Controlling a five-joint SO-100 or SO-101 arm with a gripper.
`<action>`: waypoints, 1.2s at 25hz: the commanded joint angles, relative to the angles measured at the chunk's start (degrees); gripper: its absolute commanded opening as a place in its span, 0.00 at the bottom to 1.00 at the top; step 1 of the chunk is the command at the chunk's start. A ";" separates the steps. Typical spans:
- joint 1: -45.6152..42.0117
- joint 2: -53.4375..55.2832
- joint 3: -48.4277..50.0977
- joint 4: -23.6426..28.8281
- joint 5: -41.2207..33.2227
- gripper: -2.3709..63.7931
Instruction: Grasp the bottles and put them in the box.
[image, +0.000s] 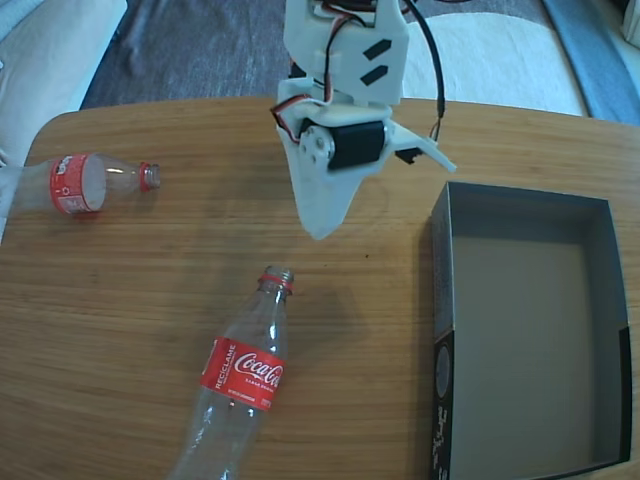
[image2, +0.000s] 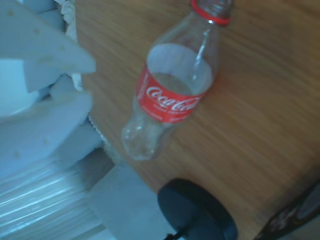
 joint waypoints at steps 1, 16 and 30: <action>0.09 -0.97 -5.54 2.72 -0.26 0.04; -2.46 -5.71 -9.32 9.32 -3.52 0.04; 0.09 -17.67 -8.35 9.23 -31.29 0.36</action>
